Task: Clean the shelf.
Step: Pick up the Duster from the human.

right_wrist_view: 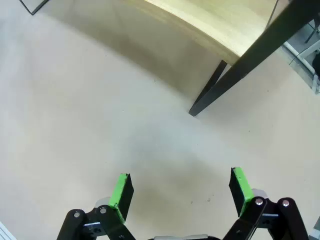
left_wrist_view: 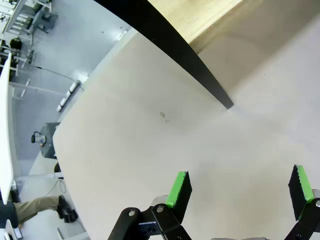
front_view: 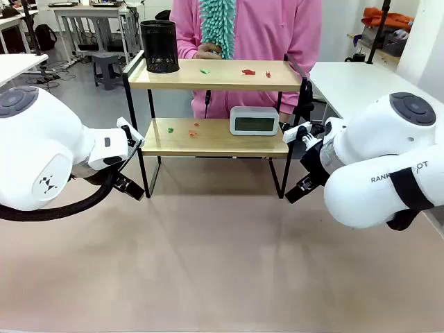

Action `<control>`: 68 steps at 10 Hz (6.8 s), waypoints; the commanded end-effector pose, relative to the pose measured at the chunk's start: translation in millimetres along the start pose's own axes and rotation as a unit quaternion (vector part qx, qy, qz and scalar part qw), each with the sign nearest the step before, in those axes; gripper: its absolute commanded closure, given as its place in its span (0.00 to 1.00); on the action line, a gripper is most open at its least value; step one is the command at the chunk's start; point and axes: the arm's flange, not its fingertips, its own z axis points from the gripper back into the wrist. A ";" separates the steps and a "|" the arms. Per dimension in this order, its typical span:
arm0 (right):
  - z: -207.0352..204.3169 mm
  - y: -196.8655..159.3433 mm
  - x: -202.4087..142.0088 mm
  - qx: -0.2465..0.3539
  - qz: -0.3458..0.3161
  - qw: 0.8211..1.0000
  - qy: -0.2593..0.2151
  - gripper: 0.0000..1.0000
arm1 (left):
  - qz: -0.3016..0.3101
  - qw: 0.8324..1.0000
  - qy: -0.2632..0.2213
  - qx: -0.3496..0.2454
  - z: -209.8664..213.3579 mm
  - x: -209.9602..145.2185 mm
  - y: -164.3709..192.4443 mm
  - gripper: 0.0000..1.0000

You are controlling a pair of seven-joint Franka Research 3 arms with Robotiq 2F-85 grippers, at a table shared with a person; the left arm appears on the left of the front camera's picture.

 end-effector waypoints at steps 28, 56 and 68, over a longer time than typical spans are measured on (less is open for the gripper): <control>264.8 -214.0 -213.7 0.301 -0.493 0.791 -0.202 0.00 | 0.310 0.818 -0.321 -0.363 173.9 -211.0 236.5 0.00; 264.8 -214.0 -213.7 0.301 -0.493 0.791 -0.202 0.00 | 0.427 0.688 -0.047 -0.585 88.9 14.9 283.1 0.00; 264.8 -214.0 -213.7 0.301 -0.493 0.791 -0.202 0.00 | 0.406 0.668 -0.037 -0.622 84.9 19.3 274.5 0.96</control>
